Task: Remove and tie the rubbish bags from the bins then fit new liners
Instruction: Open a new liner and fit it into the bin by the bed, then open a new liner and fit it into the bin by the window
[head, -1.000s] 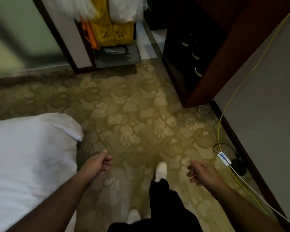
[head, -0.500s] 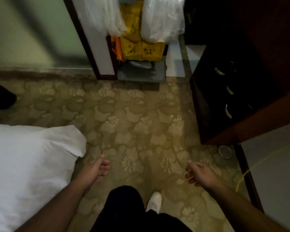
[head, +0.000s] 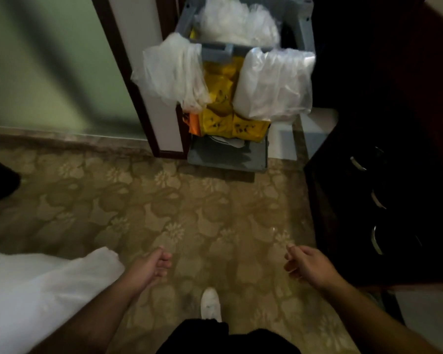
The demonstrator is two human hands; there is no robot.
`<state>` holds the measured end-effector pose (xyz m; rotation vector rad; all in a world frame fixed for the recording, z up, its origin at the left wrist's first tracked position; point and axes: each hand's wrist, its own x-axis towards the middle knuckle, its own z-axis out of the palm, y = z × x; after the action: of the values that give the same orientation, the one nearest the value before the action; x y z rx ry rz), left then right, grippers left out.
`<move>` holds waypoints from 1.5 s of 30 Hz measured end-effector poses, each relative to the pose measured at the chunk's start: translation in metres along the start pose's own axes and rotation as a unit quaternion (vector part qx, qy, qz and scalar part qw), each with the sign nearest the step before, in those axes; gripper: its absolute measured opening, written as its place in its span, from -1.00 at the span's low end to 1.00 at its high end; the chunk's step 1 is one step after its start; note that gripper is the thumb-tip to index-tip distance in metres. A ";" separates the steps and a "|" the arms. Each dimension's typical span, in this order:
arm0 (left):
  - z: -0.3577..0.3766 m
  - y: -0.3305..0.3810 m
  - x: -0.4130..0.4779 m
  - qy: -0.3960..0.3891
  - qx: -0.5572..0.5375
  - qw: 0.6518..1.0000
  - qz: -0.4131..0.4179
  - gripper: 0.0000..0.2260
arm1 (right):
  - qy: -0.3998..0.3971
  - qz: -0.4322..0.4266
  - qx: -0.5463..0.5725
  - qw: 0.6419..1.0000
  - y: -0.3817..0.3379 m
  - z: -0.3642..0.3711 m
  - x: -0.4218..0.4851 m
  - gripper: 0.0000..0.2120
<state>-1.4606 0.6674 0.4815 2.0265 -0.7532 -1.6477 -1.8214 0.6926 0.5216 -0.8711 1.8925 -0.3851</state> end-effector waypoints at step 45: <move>-0.180 0.457 0.323 -0.006 0.002 0.991 0.135 -0.66 | 0.062 -0.138 0.057 0.987 -0.555 0.114 0.357 -0.51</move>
<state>-1.3028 0.1067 0.5637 1.8261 -0.9870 -1.5047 -1.5919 0.0647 0.5680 -1.0537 1.8442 -0.7237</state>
